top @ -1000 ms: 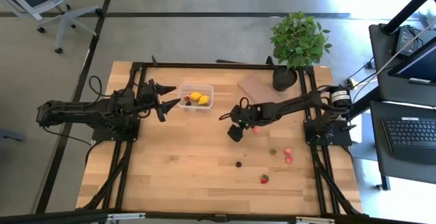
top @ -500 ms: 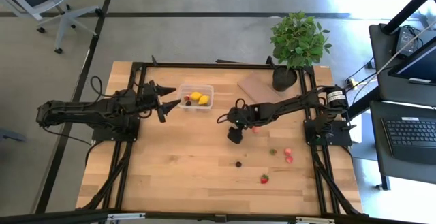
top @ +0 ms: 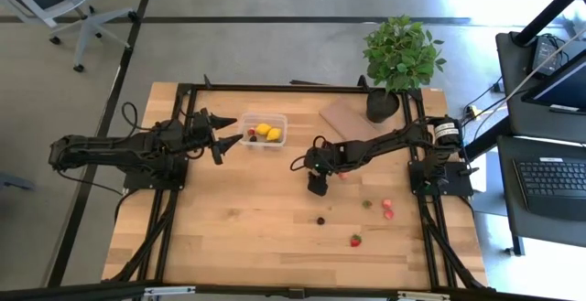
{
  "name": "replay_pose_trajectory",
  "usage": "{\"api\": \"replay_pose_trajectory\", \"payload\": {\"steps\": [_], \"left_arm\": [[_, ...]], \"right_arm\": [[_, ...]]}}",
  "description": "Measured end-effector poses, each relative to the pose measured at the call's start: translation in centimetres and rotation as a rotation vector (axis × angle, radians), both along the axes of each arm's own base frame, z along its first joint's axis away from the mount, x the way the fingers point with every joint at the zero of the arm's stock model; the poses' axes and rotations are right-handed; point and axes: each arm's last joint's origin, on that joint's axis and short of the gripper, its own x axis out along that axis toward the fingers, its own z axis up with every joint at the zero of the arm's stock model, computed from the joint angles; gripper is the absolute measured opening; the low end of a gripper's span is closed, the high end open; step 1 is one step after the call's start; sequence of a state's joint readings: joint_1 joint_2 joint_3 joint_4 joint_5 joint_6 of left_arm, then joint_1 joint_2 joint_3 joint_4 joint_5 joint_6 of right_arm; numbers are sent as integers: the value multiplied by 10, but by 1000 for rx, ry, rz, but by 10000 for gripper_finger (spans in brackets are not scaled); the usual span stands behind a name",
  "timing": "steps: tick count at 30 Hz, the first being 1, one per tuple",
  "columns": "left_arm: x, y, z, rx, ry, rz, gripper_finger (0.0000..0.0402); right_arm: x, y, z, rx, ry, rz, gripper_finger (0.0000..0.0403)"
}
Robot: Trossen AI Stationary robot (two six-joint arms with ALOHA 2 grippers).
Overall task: Pick and placing Produce into tupperware
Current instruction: Put the blueberry into the transparent bin
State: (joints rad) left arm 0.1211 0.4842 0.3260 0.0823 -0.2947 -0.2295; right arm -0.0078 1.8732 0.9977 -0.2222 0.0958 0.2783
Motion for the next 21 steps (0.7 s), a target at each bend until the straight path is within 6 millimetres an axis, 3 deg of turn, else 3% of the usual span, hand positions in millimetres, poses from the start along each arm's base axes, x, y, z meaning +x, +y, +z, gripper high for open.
{"api": "replay_pose_trajectory", "payload": {"steps": [4, 13, 21], "left_arm": [[0, 0, 0, 0, 0, 0, 291], [0, 0, 0, 3, 1, 0, 291], [0, 0, -4, -2, 42, 0, 291]], "right_arm": [[0, 0, -1, 0, 1, -1, 264], [1, -1, -1, -4, -4, 6, 168], [1, -1, -1, -3, -13, 20, 108]]}}
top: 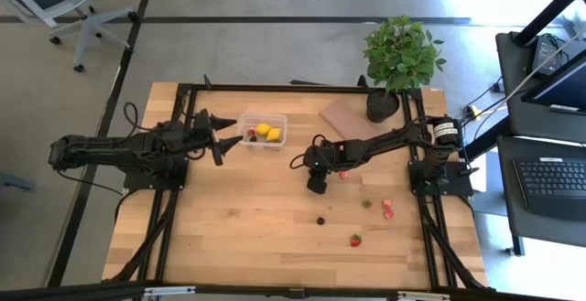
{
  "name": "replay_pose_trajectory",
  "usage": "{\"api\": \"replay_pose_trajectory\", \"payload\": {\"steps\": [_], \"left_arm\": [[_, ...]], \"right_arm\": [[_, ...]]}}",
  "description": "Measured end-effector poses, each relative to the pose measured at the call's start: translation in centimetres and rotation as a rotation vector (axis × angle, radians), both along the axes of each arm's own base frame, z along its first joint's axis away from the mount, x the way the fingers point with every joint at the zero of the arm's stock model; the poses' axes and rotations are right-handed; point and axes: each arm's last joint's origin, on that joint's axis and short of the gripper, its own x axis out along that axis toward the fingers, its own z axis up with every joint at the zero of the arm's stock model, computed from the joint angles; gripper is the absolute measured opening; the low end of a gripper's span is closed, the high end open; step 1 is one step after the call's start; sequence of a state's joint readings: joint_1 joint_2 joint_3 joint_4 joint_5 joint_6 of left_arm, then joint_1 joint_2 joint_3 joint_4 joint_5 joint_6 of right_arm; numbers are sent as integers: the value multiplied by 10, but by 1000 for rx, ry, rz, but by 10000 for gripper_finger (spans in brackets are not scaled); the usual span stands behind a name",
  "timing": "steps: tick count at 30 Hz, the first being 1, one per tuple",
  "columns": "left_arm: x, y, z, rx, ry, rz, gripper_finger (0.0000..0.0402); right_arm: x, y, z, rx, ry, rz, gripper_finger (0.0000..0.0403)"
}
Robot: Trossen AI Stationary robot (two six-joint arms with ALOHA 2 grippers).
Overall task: Pick and placing Produce into tupperware
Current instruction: Put the blueberry into the transparent bin
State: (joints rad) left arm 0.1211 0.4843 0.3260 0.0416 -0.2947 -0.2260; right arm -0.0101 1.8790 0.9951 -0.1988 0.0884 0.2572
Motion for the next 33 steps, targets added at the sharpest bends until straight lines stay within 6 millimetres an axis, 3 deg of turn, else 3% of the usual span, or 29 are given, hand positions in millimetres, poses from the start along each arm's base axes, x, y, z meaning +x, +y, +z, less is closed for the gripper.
{"api": "replay_pose_trajectory", "payload": {"steps": [8, 15, 17, 23, 28, 30, 33], "left_arm": [[-1, 0, -3, -5, 36, 0, 291], [0, 0, -3, -5, 34, 0, 291], [0, 0, -3, -6, 34, 0, 291], [0, 0, -3, -7, 32, 0, 291], [0, 0, -3, -7, 32, 0, 291], [0, 0, -3, -7, 32, 0, 291], [0, 0, -3, -7, 32, 0, 291]], "right_arm": [[0, 0, 0, 16, 3, -25, 47], [9, -6, 11, 38, 24, -45, 43], [19, -12, 25, 29, 22, -30, 42], [50, -37, 93, -41, -94, -10, 37], [70, -58, 145, -110, -287, -1, 37], [77, -68, 153, -134, -350, -4, 37], [88, -80, 145, -104, -412, 3, 37]]}}
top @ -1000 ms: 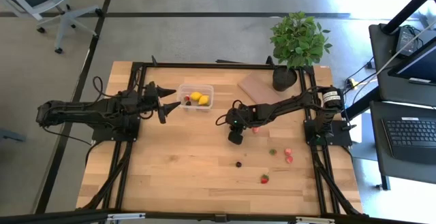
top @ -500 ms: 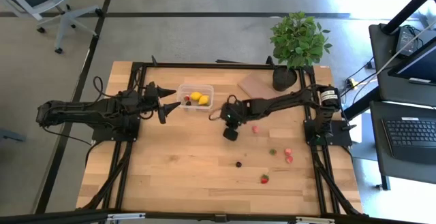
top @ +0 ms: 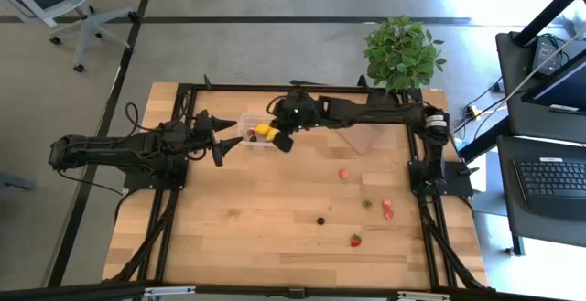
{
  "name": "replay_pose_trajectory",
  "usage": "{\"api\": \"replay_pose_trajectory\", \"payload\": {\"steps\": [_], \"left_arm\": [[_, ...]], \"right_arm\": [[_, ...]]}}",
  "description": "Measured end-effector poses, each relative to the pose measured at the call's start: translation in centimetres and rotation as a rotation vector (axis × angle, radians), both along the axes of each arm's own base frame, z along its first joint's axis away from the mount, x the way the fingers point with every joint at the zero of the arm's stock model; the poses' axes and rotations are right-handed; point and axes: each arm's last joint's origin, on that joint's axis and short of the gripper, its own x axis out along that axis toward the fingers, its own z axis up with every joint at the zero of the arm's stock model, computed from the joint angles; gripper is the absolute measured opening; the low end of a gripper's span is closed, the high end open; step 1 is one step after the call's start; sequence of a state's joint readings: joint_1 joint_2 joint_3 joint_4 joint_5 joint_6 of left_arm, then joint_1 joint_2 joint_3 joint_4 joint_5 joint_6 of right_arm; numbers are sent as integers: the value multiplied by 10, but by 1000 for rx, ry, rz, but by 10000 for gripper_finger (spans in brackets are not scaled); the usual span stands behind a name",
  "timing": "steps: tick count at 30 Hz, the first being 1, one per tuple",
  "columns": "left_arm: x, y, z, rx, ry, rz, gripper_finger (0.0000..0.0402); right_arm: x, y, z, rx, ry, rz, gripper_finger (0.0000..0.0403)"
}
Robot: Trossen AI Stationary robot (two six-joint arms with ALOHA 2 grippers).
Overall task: Pick and placing Produce into tupperware
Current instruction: Put the blueberry into the transparent bin
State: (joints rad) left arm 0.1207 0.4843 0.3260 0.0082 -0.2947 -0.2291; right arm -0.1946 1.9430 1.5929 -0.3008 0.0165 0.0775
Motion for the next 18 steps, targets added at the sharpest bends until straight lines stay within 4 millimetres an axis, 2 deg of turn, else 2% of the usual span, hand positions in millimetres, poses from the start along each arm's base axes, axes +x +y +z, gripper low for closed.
{"api": "replay_pose_trajectory", "payload": {"steps": [3, 7, 14, 18], "left_arm": [[0, 0, 0, 1, -3, 0, 291], [0, 0, 0, 2, -2, 0, 291], [0, 0, 0, 1, -2, 0, 291], [0, 0, 0, -4, -4, 1, 291]], "right_arm": [[12, -7, -22, 30, -5, 2, 37], [18, -11, -50, 65, 61, -20, 37], [21, -16, -77, 114, 132, -62, 37], [22, -16, -83, 125, 149, -70, 38]]}}
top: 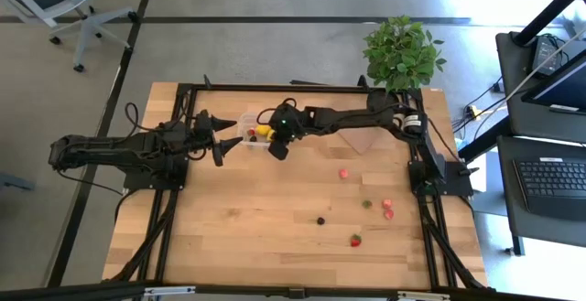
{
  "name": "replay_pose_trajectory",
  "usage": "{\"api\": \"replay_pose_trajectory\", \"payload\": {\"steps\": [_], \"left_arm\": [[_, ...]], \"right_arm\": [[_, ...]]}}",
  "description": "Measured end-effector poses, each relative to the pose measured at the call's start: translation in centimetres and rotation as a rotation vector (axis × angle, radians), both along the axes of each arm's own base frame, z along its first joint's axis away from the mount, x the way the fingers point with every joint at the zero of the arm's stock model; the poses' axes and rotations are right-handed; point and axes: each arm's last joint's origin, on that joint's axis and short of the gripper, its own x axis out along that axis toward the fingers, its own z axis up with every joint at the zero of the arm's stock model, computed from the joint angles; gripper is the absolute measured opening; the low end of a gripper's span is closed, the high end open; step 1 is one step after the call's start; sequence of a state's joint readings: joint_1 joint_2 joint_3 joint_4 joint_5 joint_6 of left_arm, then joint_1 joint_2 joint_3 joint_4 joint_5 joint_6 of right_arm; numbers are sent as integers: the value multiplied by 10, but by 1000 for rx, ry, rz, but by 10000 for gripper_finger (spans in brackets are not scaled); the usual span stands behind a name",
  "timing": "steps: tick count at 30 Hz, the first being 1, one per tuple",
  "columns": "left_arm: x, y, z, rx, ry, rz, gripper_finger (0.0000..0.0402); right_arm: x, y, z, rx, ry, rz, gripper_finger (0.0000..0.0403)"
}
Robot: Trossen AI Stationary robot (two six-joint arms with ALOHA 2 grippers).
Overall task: Pick and placing Produce into tupperware
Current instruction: Put the blueberry into the transparent bin, then put the pink peach into the transparent bin
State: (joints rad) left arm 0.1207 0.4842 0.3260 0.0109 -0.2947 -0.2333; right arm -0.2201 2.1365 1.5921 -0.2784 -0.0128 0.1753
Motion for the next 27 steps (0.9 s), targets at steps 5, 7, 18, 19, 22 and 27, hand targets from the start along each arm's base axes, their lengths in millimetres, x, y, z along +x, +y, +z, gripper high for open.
{"api": "replay_pose_trajectory", "payload": {"steps": [5, 7, 18, 19, 22, 27], "left_arm": [[0, 0, 0, -1, 0, 0, 291], [0, 0, 0, -1, -1, 0, 291], [0, 0, 0, -1, -1, 0, 291], [0, 0, 0, -1, -1, 0, 291], [0, 0, 0, -1, -1, 0, 291], [0, 0, 0, -1, -1, 0, 291]], "right_arm": [[0, 0, 1, -1, -3, -1, 81], [0, 0, 3, -2, -7, -1, 100], [-1, 0, 5, -1, -11, -3, 201], [-1, 0, 5, -2, -11, -3, 213], [-1, -1, 5, -1, -14, -7, 246], [-1, -3, 6, 3, -20, -16, 279]]}}
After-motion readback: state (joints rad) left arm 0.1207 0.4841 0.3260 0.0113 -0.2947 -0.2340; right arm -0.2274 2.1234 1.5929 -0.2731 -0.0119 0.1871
